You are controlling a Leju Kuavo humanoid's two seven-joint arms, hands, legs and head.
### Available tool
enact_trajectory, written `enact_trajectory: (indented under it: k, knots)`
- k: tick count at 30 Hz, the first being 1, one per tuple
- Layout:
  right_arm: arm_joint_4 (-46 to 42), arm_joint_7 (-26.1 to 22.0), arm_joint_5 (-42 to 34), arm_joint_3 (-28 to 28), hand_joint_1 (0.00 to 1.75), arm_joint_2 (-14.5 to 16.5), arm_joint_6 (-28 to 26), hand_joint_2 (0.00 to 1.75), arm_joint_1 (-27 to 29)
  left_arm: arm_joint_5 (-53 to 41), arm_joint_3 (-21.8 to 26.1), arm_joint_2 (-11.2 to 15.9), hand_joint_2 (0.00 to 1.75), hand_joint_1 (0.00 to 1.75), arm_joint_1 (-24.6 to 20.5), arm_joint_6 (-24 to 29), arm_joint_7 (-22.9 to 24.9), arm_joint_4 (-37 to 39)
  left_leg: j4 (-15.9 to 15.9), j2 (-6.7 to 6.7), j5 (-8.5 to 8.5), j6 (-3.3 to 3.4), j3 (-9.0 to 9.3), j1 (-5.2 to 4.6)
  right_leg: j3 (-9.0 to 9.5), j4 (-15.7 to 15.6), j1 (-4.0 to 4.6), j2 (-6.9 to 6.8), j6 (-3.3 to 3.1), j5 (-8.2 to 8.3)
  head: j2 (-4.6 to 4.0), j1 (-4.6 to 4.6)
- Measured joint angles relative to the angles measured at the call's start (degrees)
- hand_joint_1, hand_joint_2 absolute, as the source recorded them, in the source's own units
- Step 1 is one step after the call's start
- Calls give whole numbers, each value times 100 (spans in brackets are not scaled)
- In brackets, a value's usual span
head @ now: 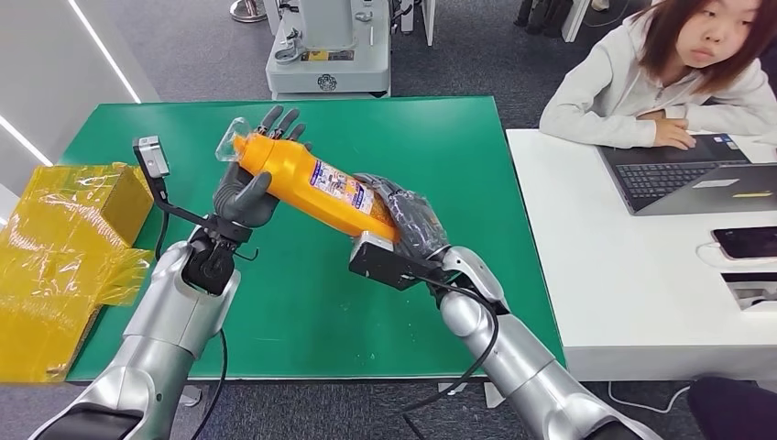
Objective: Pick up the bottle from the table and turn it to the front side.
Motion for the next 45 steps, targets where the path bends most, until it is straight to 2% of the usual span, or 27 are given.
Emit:
enact_trajectory:
  k: [1, 2, 3, 8, 21, 23, 25, 27, 35, 42, 45]
  knots:
    - [20, -4, 5, 0, 175, 0, -7, 175, -7, 21, -20, 7, 175, 136, 0, -2, 5, -12, 0, 0, 0, 0, 0, 0, 0, 0, 0, 0, 0, 0, 0, -1]
    - [37, -6, 14, 0, 175, 0, -17, 175, -13, 56, -46, 14, 175, 169, 1, -12, 19, -23, 0, 0, 0, 0, 0, 0, 0, 0, 0, 0, 0, 0, 0, -1]
    - [54, -7, 27, -1, 175, -1, -32, 175, -18, 105, -76, 19, 175, 175, 1, -27, 40, -33, 0, 0, 0, 0, 0, 0, -1, 0, 0, 0, 0, 0, 0, 0]
    - [144, 4, 128, -18, 175, -12, -152, 175, -27, 360, -274, 16, 175, 175, 2, -92, 165, -101, 1, 0, 0, 0, 0, 0, -2, 0, 0, 0, 0, 0, 0, 0]
    - [242, 6, 196, -120, 175, -87, -234, 175, -26, 151, -729, 10, 175, 175, 3, 36, -11, -321, 1, 2, 0, 0, 1, 0, -3, -1, 0, 2, 0, 0, 0, 1]
    - [244, 6, 180, -123, 152, -95, -235, 175, -25, 81, -755, 10, 175, 175, 3, 96, -73, -337, 1, 2, 0, 0, 1, 0, -3, -1, 0, 2, 0, 0, 0, 0]
    - [239, 10, 159, -136, 65, -101, -232, 175, -22, -130, -787, 9, 175, 175, 3, 232, -233, -358, 1, 1, 0, 0, 1, 0, -2, -1, 0, 2, 0, 0, 0, 0]
    - [208, 21, 143, -167, 0, -114, -224, 175, -4, -456, -817, 9, 175, 175, 3, 410, -441, -385, 1, 1, 0, 0, 0, 0, -2, -1, 0, 1, 0, 0, 0, 1]
    - [-196, -106, -48, -375, 0, -251, -240, 175, 169, -1686, -827, 108, 175, 175, 31, 1172, -995, -451, 1, 1, 0, 0, 0, -1, -2, -1, -1, 1, 1, 1, 0, 0]
    - [-980, -114, -191, -400, 0, -380, -239, 175, 482, -2222, -688, 288, 175, 175, 36, 1463, -1051, -452, -1, 2, 0, 0, 0, 0, -2, -1, 0, 2, 0, 0, 0, 0]
    - [-1259, -88, -210, -389, 0, -424, -236, 175, 592, -2679, -607, 377, 175, 175, 39, 1771, -1152, -452, -1, 2, 0, 0, 0, 0, -2, -1, 0, 2, 0, 0, 0, 0]
